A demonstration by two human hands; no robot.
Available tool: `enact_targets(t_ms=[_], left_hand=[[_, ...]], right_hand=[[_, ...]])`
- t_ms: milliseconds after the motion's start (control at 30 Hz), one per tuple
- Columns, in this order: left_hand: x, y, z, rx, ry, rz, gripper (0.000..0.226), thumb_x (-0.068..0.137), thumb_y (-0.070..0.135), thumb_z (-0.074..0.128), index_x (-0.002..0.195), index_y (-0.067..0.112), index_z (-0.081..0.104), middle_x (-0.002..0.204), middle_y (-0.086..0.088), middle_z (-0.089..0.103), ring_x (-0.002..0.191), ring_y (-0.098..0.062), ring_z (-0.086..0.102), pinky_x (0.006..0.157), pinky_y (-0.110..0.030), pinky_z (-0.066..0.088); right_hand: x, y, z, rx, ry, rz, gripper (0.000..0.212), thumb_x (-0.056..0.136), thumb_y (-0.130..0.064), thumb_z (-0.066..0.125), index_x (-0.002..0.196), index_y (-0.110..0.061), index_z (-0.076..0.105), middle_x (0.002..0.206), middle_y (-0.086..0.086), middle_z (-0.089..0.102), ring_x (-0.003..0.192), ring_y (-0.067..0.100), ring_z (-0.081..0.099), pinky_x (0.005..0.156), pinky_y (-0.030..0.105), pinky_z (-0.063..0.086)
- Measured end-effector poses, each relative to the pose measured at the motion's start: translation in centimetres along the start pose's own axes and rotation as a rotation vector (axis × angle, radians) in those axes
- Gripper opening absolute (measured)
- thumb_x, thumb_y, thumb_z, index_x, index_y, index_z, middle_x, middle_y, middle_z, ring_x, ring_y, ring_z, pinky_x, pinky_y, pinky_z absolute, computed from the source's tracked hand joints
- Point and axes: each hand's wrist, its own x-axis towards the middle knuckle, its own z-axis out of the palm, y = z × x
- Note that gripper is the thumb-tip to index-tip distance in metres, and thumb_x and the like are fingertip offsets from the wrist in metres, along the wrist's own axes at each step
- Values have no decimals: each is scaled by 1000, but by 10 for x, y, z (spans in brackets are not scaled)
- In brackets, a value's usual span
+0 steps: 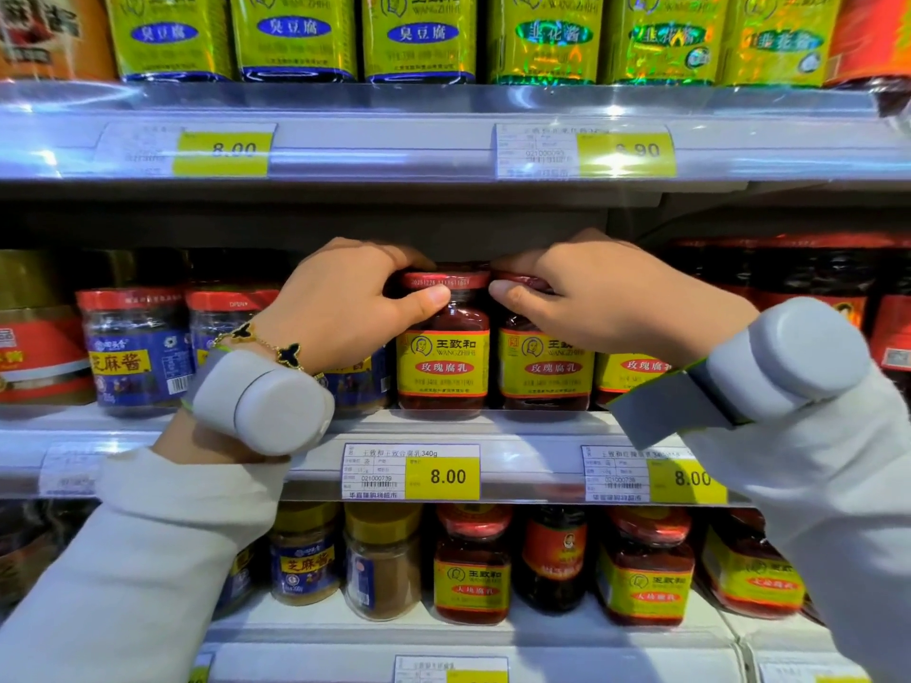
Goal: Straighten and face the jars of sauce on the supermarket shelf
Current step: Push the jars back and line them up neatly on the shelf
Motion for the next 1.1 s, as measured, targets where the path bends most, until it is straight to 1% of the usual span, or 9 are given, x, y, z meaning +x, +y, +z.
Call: enact_targets(t_ms=[67, 200, 300, 367, 433, 500, 600, 933, 1100], left_hand=[[-1, 0, 0, 11, 5, -2, 66, 73, 62, 33, 124, 27, 54, 118, 0, 63, 113, -22, 52, 93, -41, 44], [-1, 1, -3, 33, -26, -12, 69, 71, 67, 32, 124, 29, 53, 118, 0, 62, 113, -21, 52, 93, -37, 44], [-1, 4, -6, 26, -61, -19, 74, 69, 73, 31, 123, 28, 54, 114, 0, 63, 108, -18, 53, 90, -37, 46], [-2, 9, -5, 53, -40, -8, 77, 72, 76, 30, 125, 25, 52, 118, -3, 62, 108, -19, 54, 91, -37, 46], [-2, 15, -3, 116, 0, 22, 77, 78, 74, 32, 134, 23, 44, 133, -5, 52, 121, -22, 47, 97, -36, 41], [0, 27, -1, 127, 36, 98, 74, 80, 70, 35, 137, 23, 39, 141, -4, 45, 129, -21, 41, 103, -37, 36], [6, 45, 4, 131, 48, 201, 62, 86, 59, 41, 138, 27, 37, 138, -4, 47, 127, -22, 43, 102, -41, 36], [14, 63, 28, 212, 126, 224, 41, 93, 50, 34, 128, 34, 46, 123, 0, 59, 111, -26, 54, 78, -34, 38], [15, 61, 28, 204, 138, 218, 39, 93, 48, 35, 127, 34, 48, 121, 1, 60, 109, -26, 55, 72, -31, 32]], right_hand=[[2, -2, -2, -12, -16, 0, 38, 92, -51, 33, 72, -21, 47, 57, -9, 34, 61, 16, 35, 53, 29, 23], [-2, 2, -6, 68, -4, 24, 50, 89, -59, 26, 92, -22, 59, 87, 6, 63, 95, 30, 54, 73, 32, 39], [-12, 13, -6, 57, 71, 78, 49, 93, -52, 22, 60, -21, 41, 67, 3, 48, 97, 34, 53, 72, 32, 32], [-21, 24, -5, 69, 77, 146, 48, 96, -45, 23, 56, -21, 33, 68, 7, 48, 99, 37, 52, 77, 35, 35], [-29, 34, -3, 87, 48, 204, 45, 96, -40, 24, 63, -17, 43, 83, 15, 59, 104, 38, 51, 85, 37, 38], [-36, 39, -1, 66, 36, 232, 34, 94, -36, 32, 92, -17, 60, 106, 18, 65, 109, 37, 51, 88, 37, 40], [-40, 34, 4, 42, 80, 248, 35, 89, -34, 46, 121, -23, 56, 117, 14, 64, 113, 37, 51, 92, 39, 44], [-37, 41, -2, 82, 102, 221, 30, 87, -28, 50, 112, -21, 63, 111, 12, 67, 109, 34, 53, 97, 33, 38], [-41, 35, -9, 137, 112, 239, 29, 86, -32, 52, 110, -21, 65, 105, 10, 70, 104, 32, 58, 87, 42, 48]])
